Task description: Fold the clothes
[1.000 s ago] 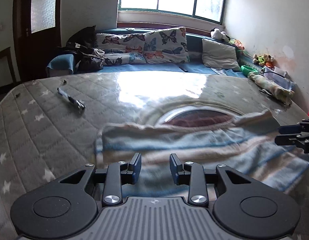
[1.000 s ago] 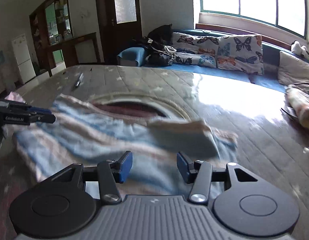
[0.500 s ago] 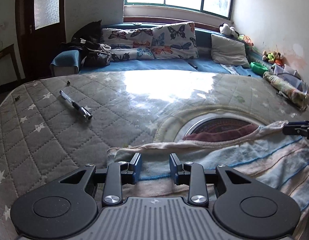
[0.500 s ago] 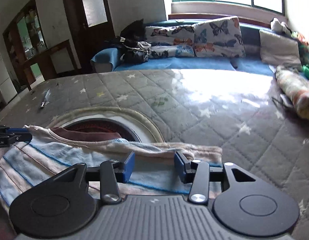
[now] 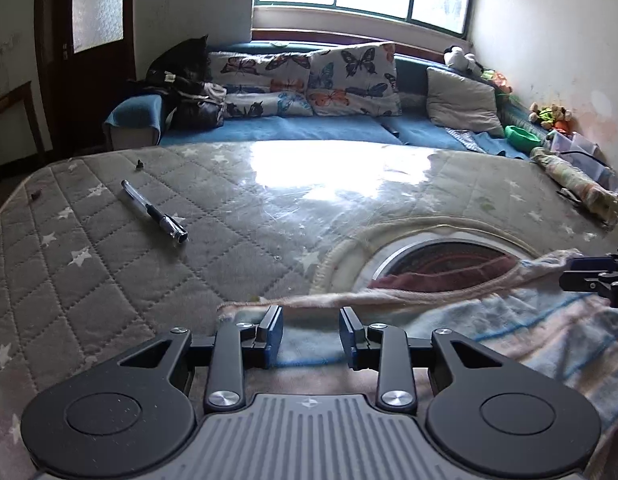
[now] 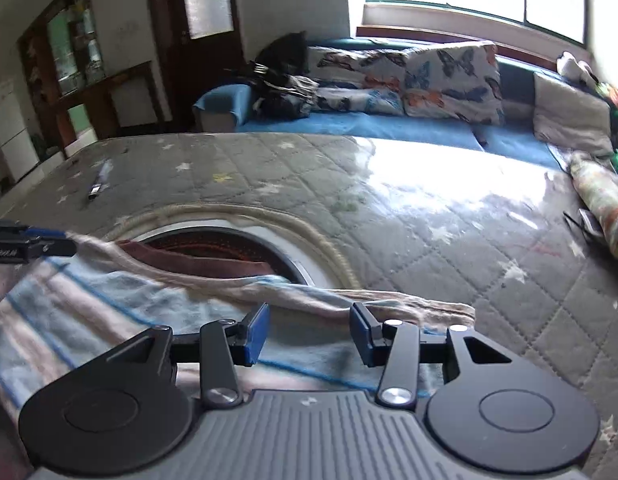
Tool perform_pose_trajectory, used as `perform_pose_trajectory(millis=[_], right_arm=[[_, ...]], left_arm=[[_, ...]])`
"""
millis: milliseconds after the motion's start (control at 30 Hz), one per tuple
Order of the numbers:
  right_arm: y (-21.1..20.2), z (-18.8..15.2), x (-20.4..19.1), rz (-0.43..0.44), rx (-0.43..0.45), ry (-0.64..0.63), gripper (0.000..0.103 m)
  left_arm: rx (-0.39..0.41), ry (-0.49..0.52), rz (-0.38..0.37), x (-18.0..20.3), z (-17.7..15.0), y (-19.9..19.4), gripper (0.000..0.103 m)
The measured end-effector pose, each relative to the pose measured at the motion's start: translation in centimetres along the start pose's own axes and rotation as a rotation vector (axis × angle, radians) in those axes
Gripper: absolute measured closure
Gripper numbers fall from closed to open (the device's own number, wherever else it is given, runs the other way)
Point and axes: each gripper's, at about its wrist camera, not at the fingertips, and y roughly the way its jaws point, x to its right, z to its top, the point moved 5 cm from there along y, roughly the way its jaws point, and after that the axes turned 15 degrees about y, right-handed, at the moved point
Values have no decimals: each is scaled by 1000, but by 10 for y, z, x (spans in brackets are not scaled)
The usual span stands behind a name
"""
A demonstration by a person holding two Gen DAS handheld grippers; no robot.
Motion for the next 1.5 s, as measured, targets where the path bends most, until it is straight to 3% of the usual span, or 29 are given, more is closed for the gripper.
perform_pose_trajectory(millis=[167, 333, 733, 1167, 1300, 1500], right_arm=[[-15, -21, -24, 59, -18, -54, 53], [-22, -44, -41, 47, -38, -141, 53], [-63, -89, -15, -25, -37, -203, 45], [-83, -89, 15, -79, -36, -179, 44], [-83, -86, 13, -101, -34, -188, 44], [-85, -80, -18, -28, -16, -228, 44]], left_arm=[[12, 29, -7, 12, -17, -20, 68], [10, 62, 5, 21, -36, -33, 68], [19, 50, 20, 22, -58, -48, 68], [22, 16, 2, 27, -65, -58, 65], [30, -31, 55, 16, -69, -68, 52], [11, -132, 20, 12, -79, -78, 49]])
